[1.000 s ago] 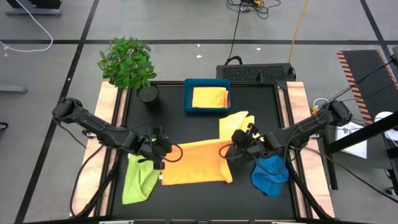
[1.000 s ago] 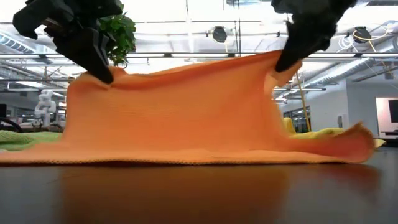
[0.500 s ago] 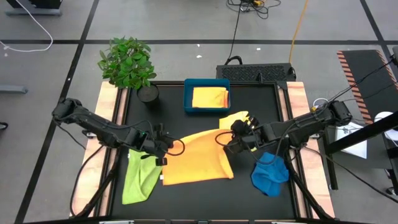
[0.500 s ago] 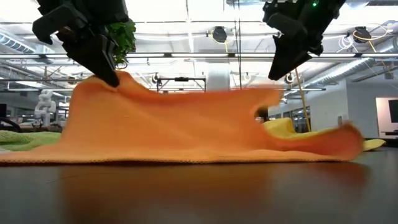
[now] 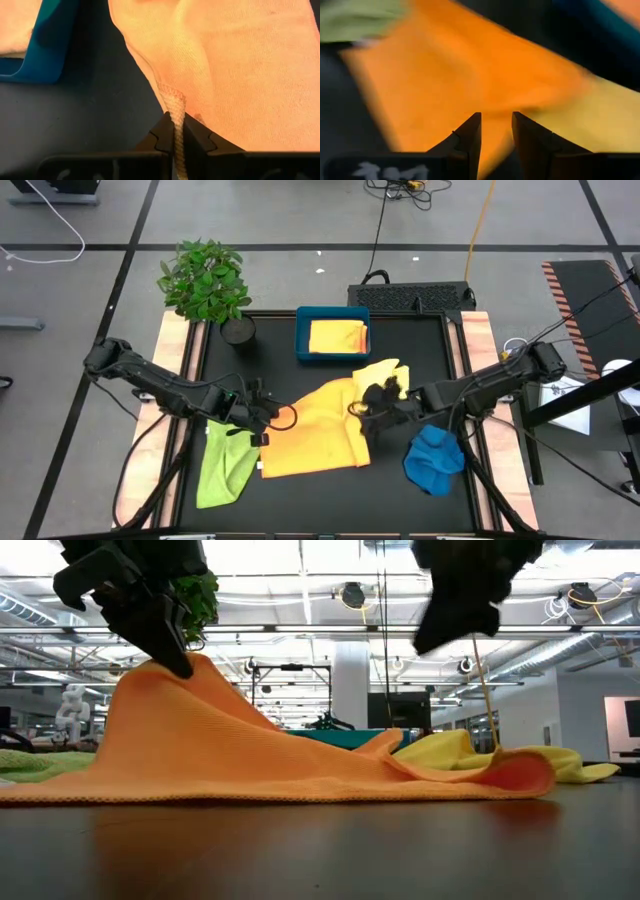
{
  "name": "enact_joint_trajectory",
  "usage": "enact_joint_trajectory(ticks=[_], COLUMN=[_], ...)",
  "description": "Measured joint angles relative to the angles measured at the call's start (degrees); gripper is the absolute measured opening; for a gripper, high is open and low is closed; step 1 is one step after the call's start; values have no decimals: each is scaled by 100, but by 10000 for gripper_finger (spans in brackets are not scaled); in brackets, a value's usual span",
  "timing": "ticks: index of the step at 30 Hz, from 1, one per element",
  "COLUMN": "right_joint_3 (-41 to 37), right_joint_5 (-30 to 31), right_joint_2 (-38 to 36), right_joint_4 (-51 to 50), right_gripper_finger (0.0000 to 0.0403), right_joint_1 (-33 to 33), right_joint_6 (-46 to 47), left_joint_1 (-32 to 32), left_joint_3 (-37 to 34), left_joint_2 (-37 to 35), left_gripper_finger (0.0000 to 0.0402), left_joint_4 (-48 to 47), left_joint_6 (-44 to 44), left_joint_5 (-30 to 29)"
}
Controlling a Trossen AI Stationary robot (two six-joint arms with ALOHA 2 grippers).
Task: Fold microfiber towels
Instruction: Fold the orange microfiber towel
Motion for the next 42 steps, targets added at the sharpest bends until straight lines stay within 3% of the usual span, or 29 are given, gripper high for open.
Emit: enact_joint_trajectory(ticks=[3, 5, 12, 19, 27, 33, 36, 42], right_joint_3=[-341, -453, -464, -194, -39, -37, -41, -41], right_joint_5=[-234, -319, -333, -327, 452, 614, 620, 620], right_joint_2=[124, 307, 1401, 2131, 1809, 1338, 1094, 804], right_joint_4=[1401, 1791, 2167, 1951, -331, -1989, -1952, -786], right_gripper_finger=[102, 102, 96, 65, 45, 44, 44, 44], right_joint_1=[230, 301, 141, -97, -156, -156, -73, 98], right_joint_6=[-546, -764, -1541, -1943, -858, 282, 385, -140], left_joint_1=[2, 9, 37, 37, 37, 37, 37, 110], left_joint_3=[0, 0, 0, 0, 0, 0, 0, 0], left_joint_2=[0, 0, 0, 0, 0, 0, 0, 0], left_gripper_finger=[25, 19, 4, 31, 37, 37, 37, 47], left_joint_4=[32, 47, 61, 24, -2, -2, 0, -2], left_joint_6=[27, 34, 58, -2, -18, -27, 6, 155], left_joint_5=[-3, -5, -5, -5, -5, -5, -5, -3])
